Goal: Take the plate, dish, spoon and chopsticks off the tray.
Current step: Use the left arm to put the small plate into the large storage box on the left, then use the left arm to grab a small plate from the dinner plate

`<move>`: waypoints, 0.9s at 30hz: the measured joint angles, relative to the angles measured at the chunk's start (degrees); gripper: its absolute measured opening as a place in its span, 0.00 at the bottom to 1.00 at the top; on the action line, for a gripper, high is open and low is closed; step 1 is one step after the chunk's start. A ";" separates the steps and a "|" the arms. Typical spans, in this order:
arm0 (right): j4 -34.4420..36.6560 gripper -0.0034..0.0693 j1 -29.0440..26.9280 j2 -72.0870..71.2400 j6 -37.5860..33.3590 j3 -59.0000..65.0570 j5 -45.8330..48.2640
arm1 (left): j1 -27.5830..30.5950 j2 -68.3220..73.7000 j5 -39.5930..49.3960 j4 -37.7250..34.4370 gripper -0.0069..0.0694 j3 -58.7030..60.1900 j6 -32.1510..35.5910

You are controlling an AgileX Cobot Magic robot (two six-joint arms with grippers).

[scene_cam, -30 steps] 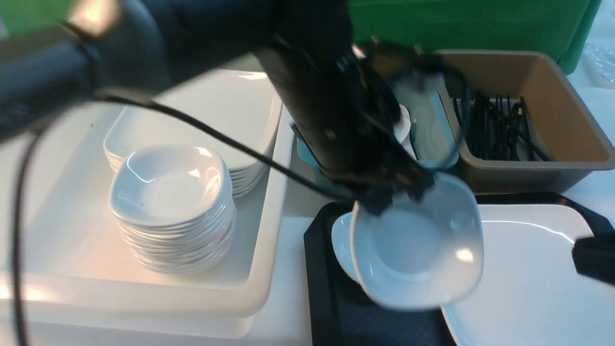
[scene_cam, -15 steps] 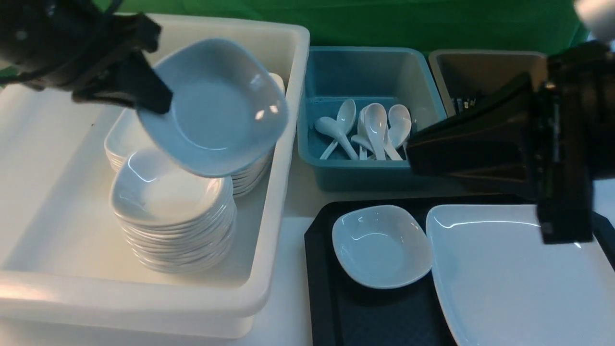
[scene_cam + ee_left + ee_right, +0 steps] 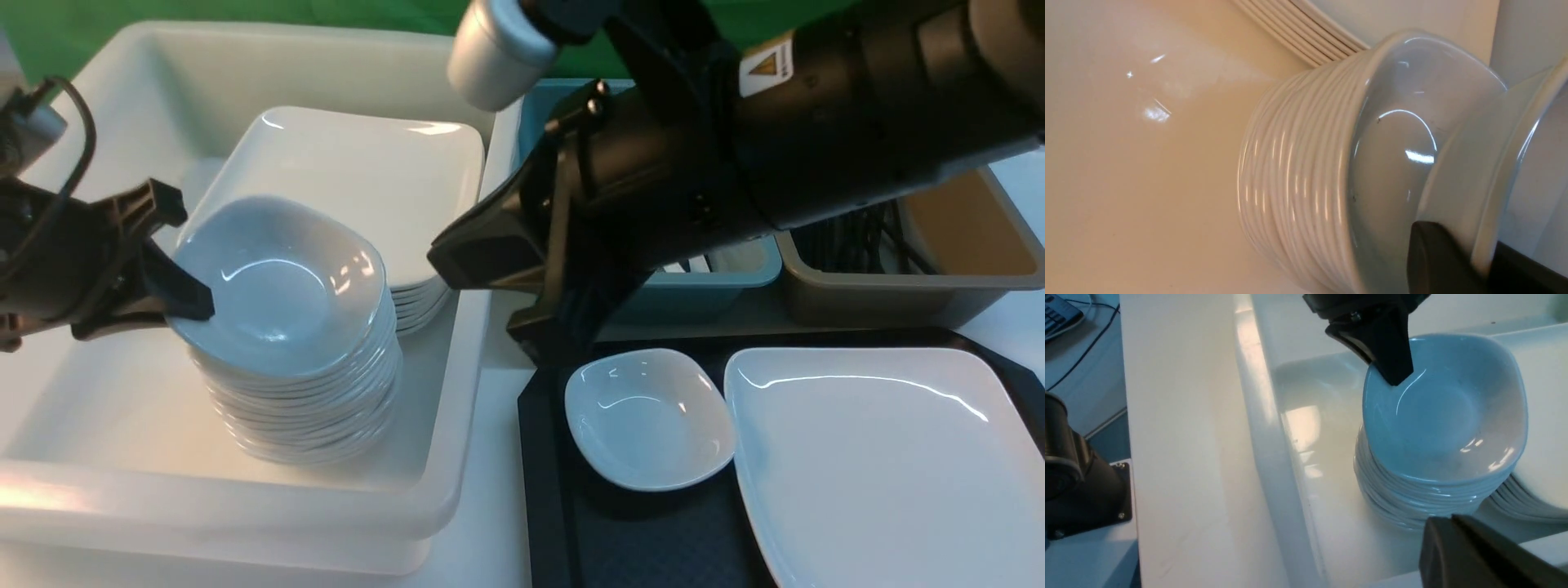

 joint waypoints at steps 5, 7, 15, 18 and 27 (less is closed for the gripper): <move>-0.88 0.09 0.00 0.00 0.42 0.00 0.00 | 0.05 -0.02 -0.55 0.99 0.31 0.00 -0.22; -2.79 0.09 0.00 0.00 0.48 -0.05 0.12 | 0.04 -0.02 -0.42 2.60 0.41 -0.19 -0.22; -30.90 0.09 -2.44 -4.62 21.52 -0.11 8.56 | 0.07 -1.39 7.63 21.21 0.80 -13.72 -3.35; -35.65 0.10 -5.97 -8.38 24.84 -0.11 15.54 | -0.27 -2.54 8.48 21.48 0.79 -19.23 -2.69; -39.09 0.10 -28.63 -22.64 30.60 10.20 22.58 | -24.72 -2.69 8.65 17.64 0.17 -26.17 -2.28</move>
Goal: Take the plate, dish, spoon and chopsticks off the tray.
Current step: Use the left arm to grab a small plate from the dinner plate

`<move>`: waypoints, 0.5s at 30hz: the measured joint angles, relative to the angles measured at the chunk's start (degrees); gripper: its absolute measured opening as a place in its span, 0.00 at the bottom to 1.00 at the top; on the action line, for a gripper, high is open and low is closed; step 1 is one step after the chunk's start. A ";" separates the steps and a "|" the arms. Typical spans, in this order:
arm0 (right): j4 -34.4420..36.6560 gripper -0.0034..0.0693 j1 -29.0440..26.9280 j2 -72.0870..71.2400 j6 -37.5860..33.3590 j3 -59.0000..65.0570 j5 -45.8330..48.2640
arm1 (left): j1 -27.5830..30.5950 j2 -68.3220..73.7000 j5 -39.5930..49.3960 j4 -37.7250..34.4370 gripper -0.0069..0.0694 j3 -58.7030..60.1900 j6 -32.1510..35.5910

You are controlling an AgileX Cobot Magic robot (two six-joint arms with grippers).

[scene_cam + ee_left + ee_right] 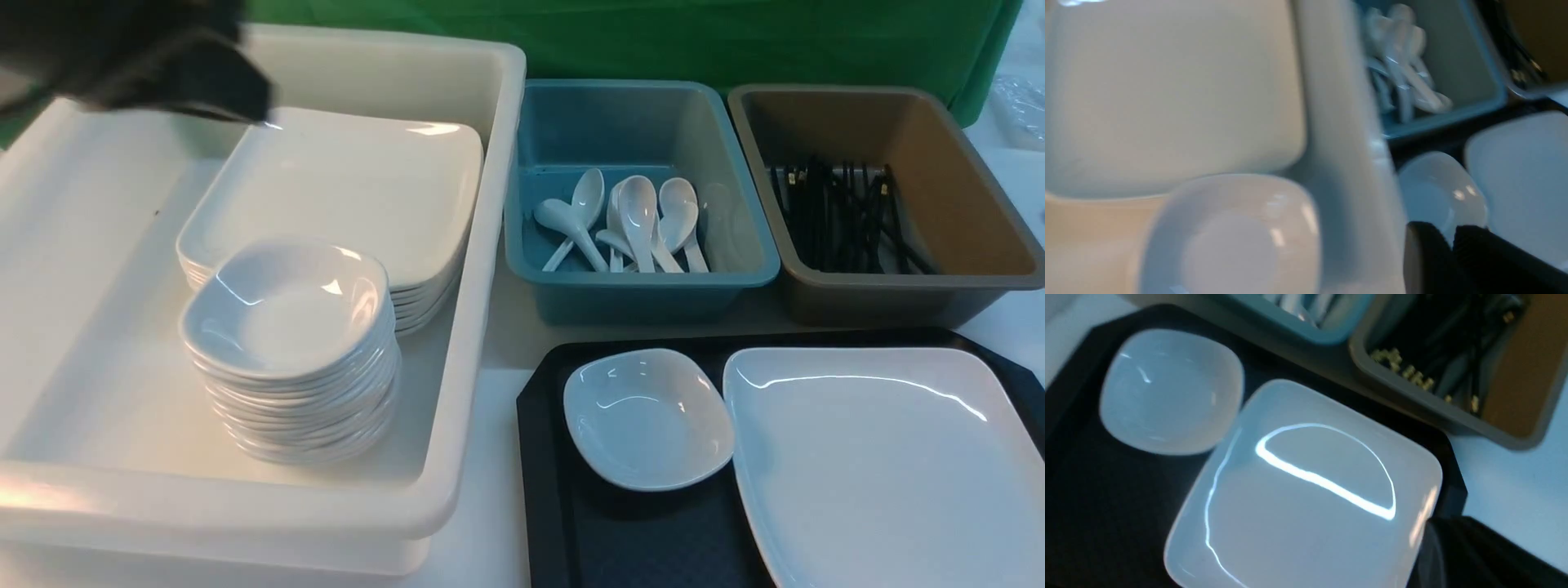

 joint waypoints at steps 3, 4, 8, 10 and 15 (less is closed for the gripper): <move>0.27 0.10 -4.95 -3.42 1.65 6.43 0.05 | -11.79 2.96 -3.19 3.52 0.11 -0.04 -2.25; 0.59 0.10 -6.25 -4.49 1.81 9.10 -0.01 | -15.71 4.24 -4.62 5.14 0.10 -0.12 -3.78; 4.21 0.10 -8.59 -7.01 2.46 18.96 -0.38 | -28.46 12.65 -10.05 15.01 0.10 -0.40 -9.83; 8.02 0.10 -8.59 -7.44 1.69 22.64 -0.38 | -32.33 17.29 -11.19 18.77 0.10 -0.40 -11.13; 15.11 0.10 -8.59 -7.70 -4.57 27.03 -1.27 | -37.84 27.01 -12.02 25.43 0.18 -0.40 -12.66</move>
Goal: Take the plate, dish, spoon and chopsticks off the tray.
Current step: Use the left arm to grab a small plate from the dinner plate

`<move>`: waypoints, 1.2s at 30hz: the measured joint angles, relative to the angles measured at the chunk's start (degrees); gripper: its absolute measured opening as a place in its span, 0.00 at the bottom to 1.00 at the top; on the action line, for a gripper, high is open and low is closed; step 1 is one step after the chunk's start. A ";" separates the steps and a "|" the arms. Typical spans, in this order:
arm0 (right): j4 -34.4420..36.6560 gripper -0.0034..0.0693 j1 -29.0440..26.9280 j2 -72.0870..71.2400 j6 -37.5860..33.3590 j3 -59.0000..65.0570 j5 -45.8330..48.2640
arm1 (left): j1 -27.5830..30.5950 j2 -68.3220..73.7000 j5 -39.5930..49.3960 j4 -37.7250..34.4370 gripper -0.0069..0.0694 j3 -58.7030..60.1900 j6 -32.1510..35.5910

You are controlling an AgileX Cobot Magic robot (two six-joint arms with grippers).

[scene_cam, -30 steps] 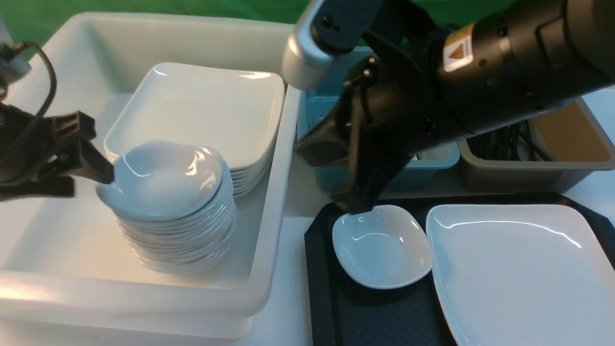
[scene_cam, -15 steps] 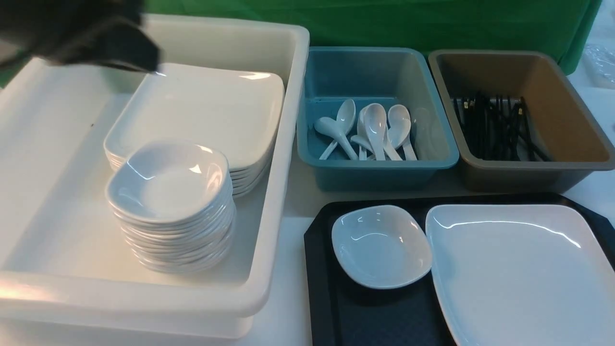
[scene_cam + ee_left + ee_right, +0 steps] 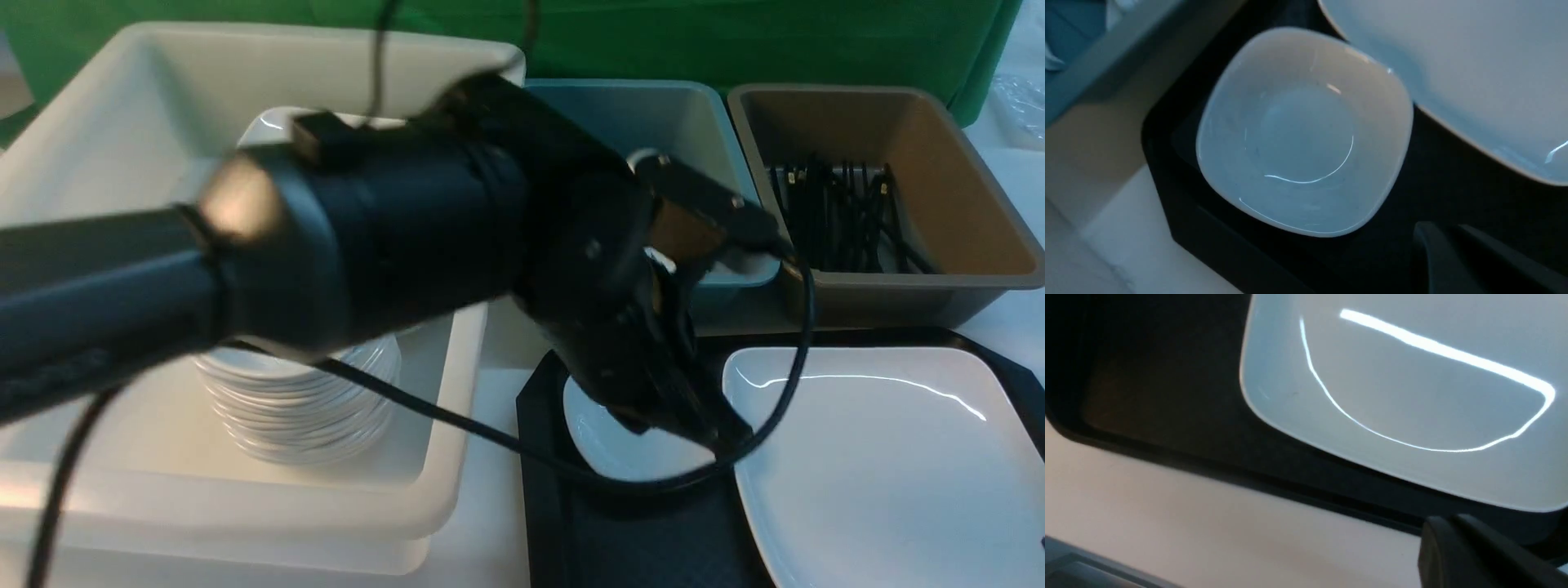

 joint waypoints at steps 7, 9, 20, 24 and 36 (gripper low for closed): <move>2.72 0.10 0.00 -0.02 -0.72 0.46 -2.70 | -0.95 7.62 -0.12 5.50 0.52 0.00 -0.05; 3.18 0.10 0.00 -0.02 -0.79 0.46 -3.49 | -0.95 8.25 -0.18 6.23 0.61 0.00 0.34; 20.93 0.10 0.00 -0.02 -11.61 0.46 -6.68 | -0.95 12.33 -2.57 7.91 0.84 0.00 7.05; 25.69 0.10 0.00 -0.02 -15.35 0.46 -6.41 | -0.95 13.39 -4.11 9.38 0.80 0.00 7.33; 26.80 0.10 0.00 -0.02 -16.54 0.46 -6.29 | -1.24 14.19 -6.82 9.58 0.28 -0.49 8.07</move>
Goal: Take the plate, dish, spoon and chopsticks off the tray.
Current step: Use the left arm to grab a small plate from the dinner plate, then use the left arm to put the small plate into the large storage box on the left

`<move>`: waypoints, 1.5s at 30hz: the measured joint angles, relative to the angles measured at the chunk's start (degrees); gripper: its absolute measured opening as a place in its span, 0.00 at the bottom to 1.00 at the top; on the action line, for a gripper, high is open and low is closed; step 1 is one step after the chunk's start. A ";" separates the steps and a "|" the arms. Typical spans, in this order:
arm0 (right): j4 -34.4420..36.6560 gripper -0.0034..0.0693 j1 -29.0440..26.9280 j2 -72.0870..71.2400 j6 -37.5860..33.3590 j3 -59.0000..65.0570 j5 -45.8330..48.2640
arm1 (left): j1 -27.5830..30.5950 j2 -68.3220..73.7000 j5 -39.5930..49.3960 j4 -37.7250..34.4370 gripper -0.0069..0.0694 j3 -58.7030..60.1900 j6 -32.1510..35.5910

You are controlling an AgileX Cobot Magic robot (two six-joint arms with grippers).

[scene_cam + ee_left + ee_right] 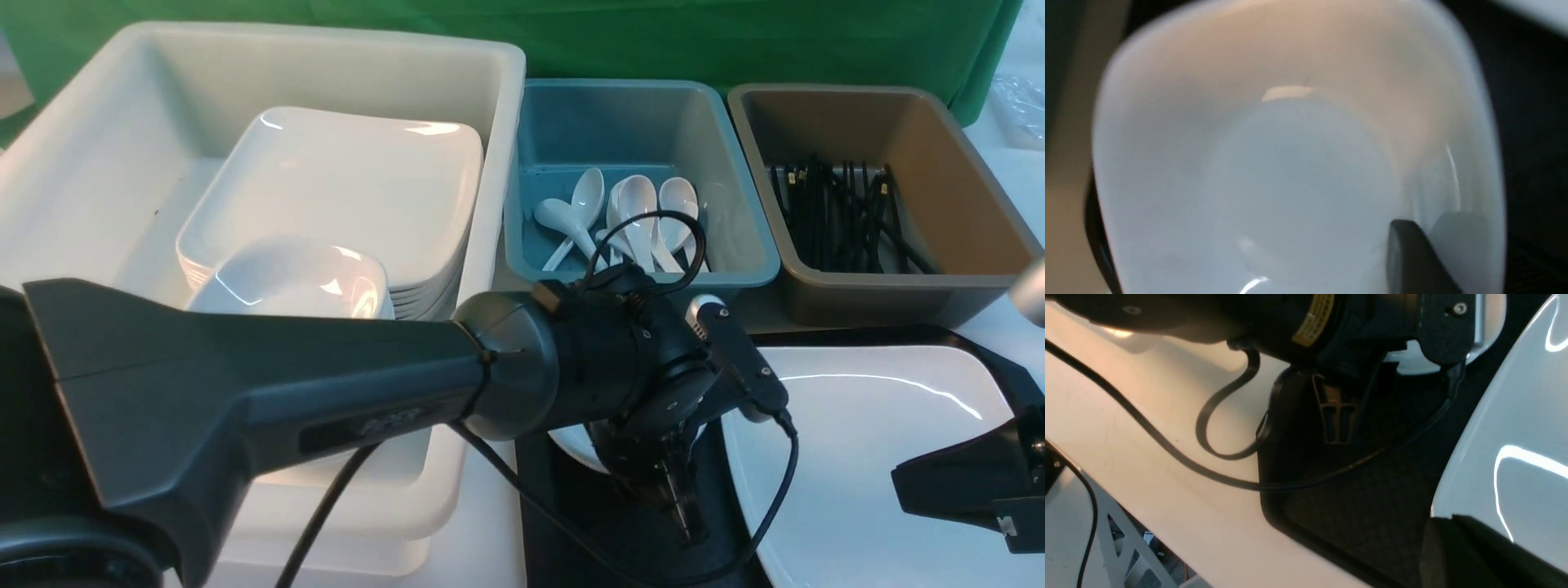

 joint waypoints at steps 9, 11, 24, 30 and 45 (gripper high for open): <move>0.11 0.10 0.00 0.00 -0.02 0.00 -0.20 | -0.08 -0.21 6.41 -1.61 0.27 -2.93 0.25; 0.11 0.10 0.00 0.00 -0.02 0.00 -0.20 | -0.08 -0.21 9.51 -2.16 0.26 -4.33 0.25; 2.42 0.10 0.00 -0.44 1.85 -11.53 10.95 | -0.07 -5.47 18.79 -4.50 0.13 -19.72 -1.73; 2.61 0.10 0.00 -4.52 3.28 -17.57 13.09 | -0.02 -8.07 20.95 -0.35 0.13 -26.34 -2.39; 8.56 0.10 0.00 -1.06 0.94 -21.29 8.79 | 9.45 -23.18 28.78 11.42 0.13 -27.65 -5.37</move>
